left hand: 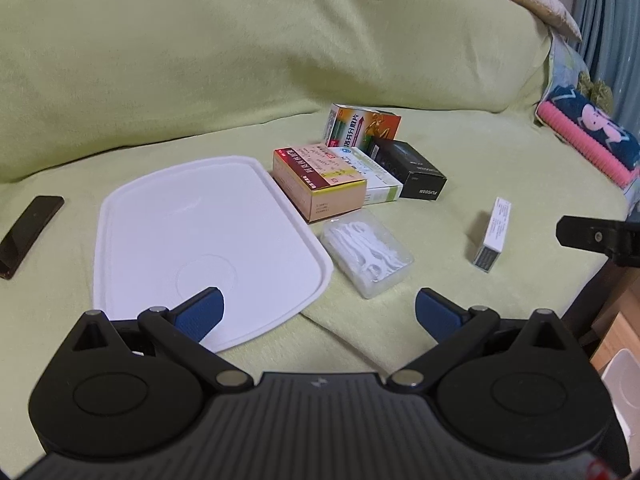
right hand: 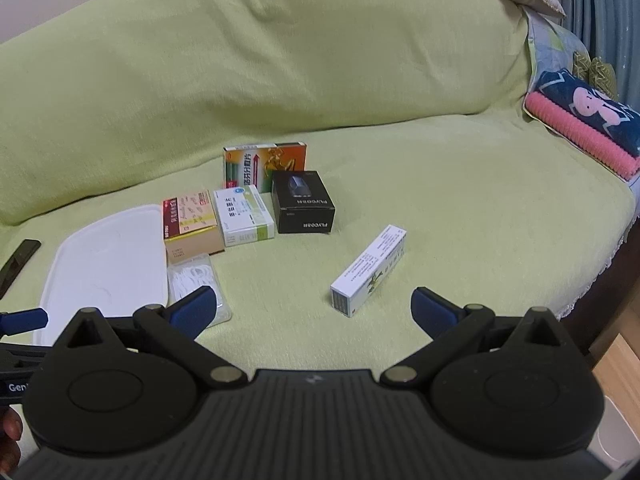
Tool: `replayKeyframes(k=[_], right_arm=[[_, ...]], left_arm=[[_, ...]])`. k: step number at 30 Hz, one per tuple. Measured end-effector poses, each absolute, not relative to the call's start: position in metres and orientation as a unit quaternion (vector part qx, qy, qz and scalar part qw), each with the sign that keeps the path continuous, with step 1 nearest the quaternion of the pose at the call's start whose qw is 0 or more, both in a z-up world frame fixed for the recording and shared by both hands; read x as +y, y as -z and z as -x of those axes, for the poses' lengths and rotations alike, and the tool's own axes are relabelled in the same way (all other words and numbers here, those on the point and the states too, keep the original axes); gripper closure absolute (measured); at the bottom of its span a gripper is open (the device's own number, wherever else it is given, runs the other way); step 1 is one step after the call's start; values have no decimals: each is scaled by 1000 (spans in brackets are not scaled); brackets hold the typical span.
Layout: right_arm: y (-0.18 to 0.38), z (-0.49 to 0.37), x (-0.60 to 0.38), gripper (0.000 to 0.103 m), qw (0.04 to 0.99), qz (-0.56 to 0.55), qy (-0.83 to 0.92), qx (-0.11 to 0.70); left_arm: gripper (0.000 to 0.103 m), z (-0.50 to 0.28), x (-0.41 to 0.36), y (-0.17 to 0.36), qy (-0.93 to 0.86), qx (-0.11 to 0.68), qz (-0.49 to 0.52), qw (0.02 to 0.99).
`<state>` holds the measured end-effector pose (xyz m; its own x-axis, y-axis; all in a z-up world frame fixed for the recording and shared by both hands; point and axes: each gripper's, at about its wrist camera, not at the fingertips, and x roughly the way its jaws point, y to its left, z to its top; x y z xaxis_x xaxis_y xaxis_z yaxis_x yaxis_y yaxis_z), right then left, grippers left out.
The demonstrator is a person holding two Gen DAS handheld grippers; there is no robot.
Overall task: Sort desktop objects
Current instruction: 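Move the right gripper toward the pink-and-cream medicine box, then close the right gripper on the pink-and-cream medicine box and lift it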
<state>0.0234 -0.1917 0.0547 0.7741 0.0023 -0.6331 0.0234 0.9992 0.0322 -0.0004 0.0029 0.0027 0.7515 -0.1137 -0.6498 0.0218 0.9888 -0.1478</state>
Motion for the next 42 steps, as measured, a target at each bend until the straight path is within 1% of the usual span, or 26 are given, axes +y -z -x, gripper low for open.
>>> replayKeyframes(k=[2,4,5,7,12,17,24,31,42], right_arm=[[-54,-24,-192,0,942,-14,8,335],[-59,-32,-196,0,940,-12,8,341],[-63,-35,-198,0,939,-11,6,343],[-67,-18,-206,0,951,-23,0,309],[-67,-15,-226,0,954,-37,6,298],[-65,-16,-233,0,959,-64,-6,275],[-49,-35,-236,0,956,-67,-22,285],[-41,-58,-218,0,950,-58,-59,302],[-28,-112,-163,1,945,5,-131,301]], left_arm=[[0,8,17,2,47,339,85,936],[0,7,6,5,32,343,52,937],[0,8,6,7,31,344,51,937],[0,6,8,9,35,347,49,936],[0,-5,5,15,35,366,26,930],[0,-10,7,19,33,374,32,926],[0,-18,5,19,23,370,8,929],[0,-32,15,15,19,346,-15,938],[1,-63,39,24,40,320,-59,945]])
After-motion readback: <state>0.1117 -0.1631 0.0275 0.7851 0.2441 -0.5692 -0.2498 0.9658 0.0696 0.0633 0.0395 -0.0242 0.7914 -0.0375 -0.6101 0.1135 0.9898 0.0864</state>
